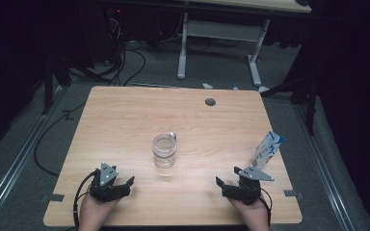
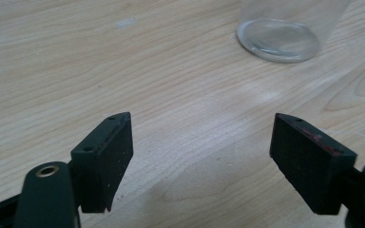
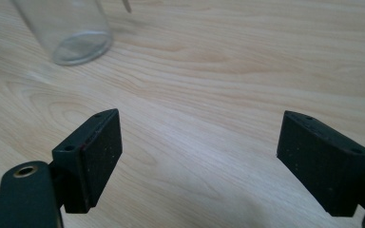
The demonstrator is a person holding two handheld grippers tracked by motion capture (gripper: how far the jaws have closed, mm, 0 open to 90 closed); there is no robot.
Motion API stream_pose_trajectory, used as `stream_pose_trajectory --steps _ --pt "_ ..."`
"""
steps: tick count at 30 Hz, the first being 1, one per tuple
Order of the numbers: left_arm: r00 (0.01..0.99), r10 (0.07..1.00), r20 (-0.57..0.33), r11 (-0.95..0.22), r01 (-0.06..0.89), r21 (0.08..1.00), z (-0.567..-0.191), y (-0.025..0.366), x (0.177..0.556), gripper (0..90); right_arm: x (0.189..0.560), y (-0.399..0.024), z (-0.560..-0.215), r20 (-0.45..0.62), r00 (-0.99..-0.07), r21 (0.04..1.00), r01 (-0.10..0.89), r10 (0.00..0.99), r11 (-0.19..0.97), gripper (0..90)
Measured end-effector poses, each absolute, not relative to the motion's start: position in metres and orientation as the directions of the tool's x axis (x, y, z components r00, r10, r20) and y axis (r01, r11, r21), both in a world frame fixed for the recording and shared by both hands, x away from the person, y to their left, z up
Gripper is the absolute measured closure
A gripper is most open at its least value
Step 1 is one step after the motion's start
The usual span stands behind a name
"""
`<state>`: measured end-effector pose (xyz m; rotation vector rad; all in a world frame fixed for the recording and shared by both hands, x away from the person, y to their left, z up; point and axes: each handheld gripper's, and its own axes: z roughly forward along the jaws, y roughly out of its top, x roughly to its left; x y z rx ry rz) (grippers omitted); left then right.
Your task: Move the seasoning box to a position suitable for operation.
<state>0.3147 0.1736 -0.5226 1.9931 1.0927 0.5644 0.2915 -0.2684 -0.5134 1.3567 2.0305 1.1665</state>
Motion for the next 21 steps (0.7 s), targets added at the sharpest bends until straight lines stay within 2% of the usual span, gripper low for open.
stream_pose_trajectory --steps 5,16,17,21 --pt "0.527 0.850 -0.017 -0.292 0.497 0.817 -0.518 0.173 0.314 23.4 0.285 -0.272 -0.514 0.085 -0.431 0.838 0.518 0.899 0.169 22.8" --pt "0.506 0.857 -0.097 -0.206 0.510 0.835 -0.511 0.180 0.311 34.4 0.285 -0.264 -0.519 0.030 -0.453 0.830 0.508 0.891 0.231 27.1" --pt "0.510 0.854 -0.104 -0.205 0.512 0.834 -0.510 0.180 0.311 36.5 0.285 -0.265 -0.519 0.052 -0.453 0.821 0.526 0.890 0.220 30.7" --pt "0.521 0.846 -0.114 -0.208 0.519 0.829 -0.508 0.177 0.312 39.5 0.285 -0.265 -0.520 0.023 -0.463 0.818 0.518 0.886 0.249 33.2"
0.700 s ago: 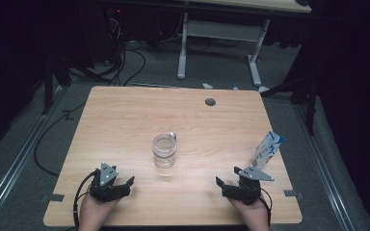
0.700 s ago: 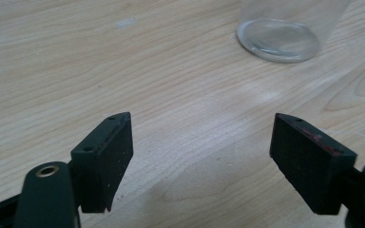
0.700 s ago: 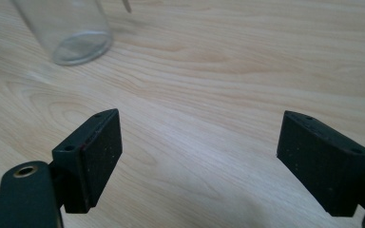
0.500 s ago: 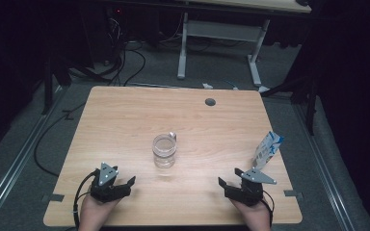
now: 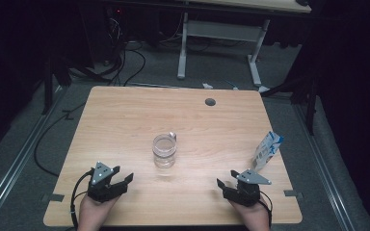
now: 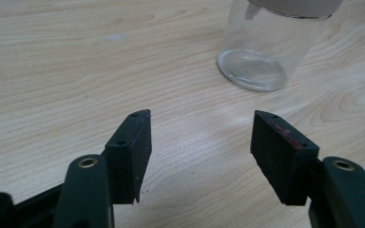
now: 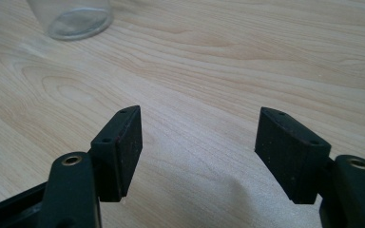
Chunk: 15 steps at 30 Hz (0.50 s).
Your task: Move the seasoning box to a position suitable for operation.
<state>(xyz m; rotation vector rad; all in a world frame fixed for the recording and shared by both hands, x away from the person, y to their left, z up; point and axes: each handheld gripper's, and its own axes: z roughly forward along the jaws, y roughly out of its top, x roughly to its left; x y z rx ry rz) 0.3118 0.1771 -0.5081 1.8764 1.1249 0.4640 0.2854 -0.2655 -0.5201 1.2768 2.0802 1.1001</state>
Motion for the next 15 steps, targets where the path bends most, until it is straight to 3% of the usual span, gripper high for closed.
stream_pose_trajectory --steps 7,15 --pt "0.523 0.849 -0.074 -0.252 0.525 0.813 -0.504 0.159 0.317 33.0 0.292 -0.267 -0.518 -0.008 -0.468 0.819 0.505 0.884 0.274 33.3" --pt "0.539 0.840 -0.063 -0.253 0.490 0.834 -0.489 0.147 0.322 40.4 0.287 -0.272 -0.522 -0.001 -0.472 0.822 0.501 0.882 0.270 35.8"
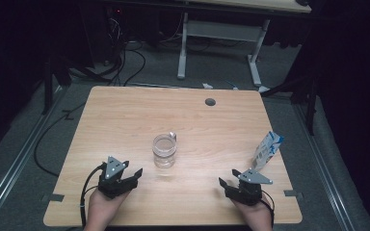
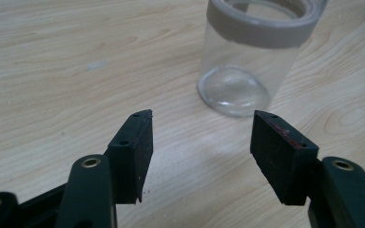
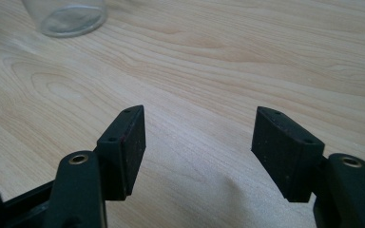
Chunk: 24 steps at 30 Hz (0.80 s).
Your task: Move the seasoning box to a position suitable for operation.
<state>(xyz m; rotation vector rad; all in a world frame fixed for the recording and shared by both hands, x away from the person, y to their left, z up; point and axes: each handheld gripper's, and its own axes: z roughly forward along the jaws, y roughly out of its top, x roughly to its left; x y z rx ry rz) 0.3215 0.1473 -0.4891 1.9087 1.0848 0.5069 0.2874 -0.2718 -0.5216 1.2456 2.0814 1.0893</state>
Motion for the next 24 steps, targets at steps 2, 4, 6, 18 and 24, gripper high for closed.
stream_pose_trajectory --steps 2,4,6,18,24 --pt "0.552 0.830 -0.082 -0.245 0.492 0.835 -0.484 0.145 0.324 40.4 0.287 -0.272 -0.522 -0.001 -0.474 0.821 0.502 0.880 0.271 35.8" --pt "0.557 0.826 -0.088 -0.239 0.488 0.839 -0.476 0.143 0.328 40.5 0.287 -0.271 -0.523 -0.003 -0.478 0.820 0.501 0.879 0.275 36.2" --pt "0.556 0.826 -0.096 -0.231 0.489 0.841 -0.471 0.142 0.332 40.9 0.286 -0.270 -0.523 -0.009 -0.482 0.819 0.499 0.876 0.283 36.4" --pt "0.561 0.820 -0.114 -0.205 0.474 0.857 -0.440 0.129 0.359 40.0 0.284 -0.270 -0.522 -0.013 -0.487 0.824 0.489 0.873 0.285 36.9" --pt "0.570 0.816 -0.096 -0.225 0.465 0.856 -0.431 0.119 0.368 40.1 0.284 -0.269 -0.522 -0.015 -0.489 0.826 0.485 0.872 0.286 36.7"
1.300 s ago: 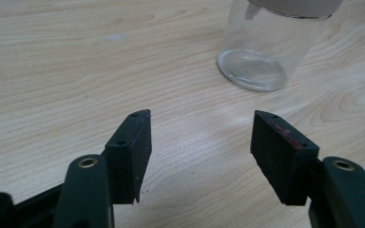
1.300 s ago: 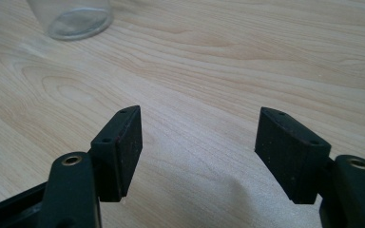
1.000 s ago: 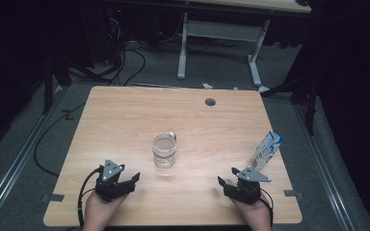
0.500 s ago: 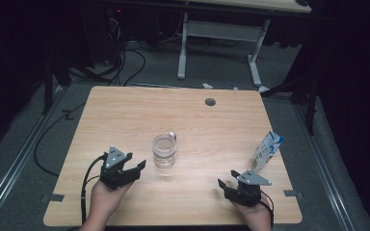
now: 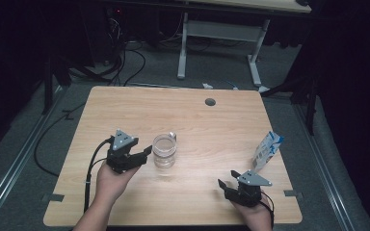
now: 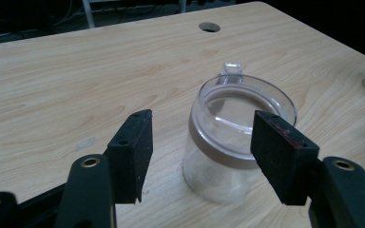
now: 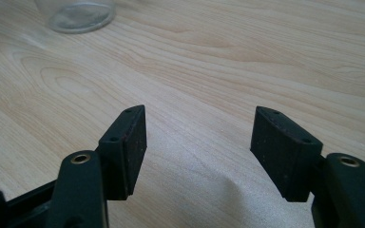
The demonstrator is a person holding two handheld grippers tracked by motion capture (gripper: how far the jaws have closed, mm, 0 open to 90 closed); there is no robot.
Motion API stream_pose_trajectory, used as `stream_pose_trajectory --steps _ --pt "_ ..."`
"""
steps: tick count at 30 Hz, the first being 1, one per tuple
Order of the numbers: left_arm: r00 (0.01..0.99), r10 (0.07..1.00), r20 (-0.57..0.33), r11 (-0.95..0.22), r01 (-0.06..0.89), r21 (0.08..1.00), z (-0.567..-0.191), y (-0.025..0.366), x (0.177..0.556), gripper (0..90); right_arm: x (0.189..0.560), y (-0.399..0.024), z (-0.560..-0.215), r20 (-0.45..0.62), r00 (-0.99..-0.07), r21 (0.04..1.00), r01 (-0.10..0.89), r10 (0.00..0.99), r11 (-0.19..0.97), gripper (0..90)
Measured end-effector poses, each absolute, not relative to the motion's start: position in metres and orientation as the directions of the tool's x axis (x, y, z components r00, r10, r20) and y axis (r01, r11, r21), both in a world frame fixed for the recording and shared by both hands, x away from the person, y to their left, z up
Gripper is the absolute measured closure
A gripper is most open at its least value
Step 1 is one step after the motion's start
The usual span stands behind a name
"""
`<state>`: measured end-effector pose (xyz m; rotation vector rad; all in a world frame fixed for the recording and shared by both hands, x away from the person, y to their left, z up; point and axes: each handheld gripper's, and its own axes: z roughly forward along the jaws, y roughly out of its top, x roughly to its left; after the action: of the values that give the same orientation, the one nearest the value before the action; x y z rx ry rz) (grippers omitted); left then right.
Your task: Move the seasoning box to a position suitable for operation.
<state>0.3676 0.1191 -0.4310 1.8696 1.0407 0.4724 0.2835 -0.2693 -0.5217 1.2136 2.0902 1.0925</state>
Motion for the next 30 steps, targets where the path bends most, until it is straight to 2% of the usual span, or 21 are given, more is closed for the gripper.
stream_pose_trajectory --steps 18,30 --pt "0.557 0.826 -0.087 -0.226 0.468 0.854 -0.414 0.096 0.398 40.8 0.283 -0.268 -0.521 -0.022 -0.490 0.828 0.480 0.871 0.290 36.5" --pt "0.550 0.833 -0.068 -0.257 0.491 0.832 -0.415 0.075 0.421 44.6 0.282 -0.268 -0.520 -0.024 -0.492 0.830 0.476 0.870 0.292 36.4"
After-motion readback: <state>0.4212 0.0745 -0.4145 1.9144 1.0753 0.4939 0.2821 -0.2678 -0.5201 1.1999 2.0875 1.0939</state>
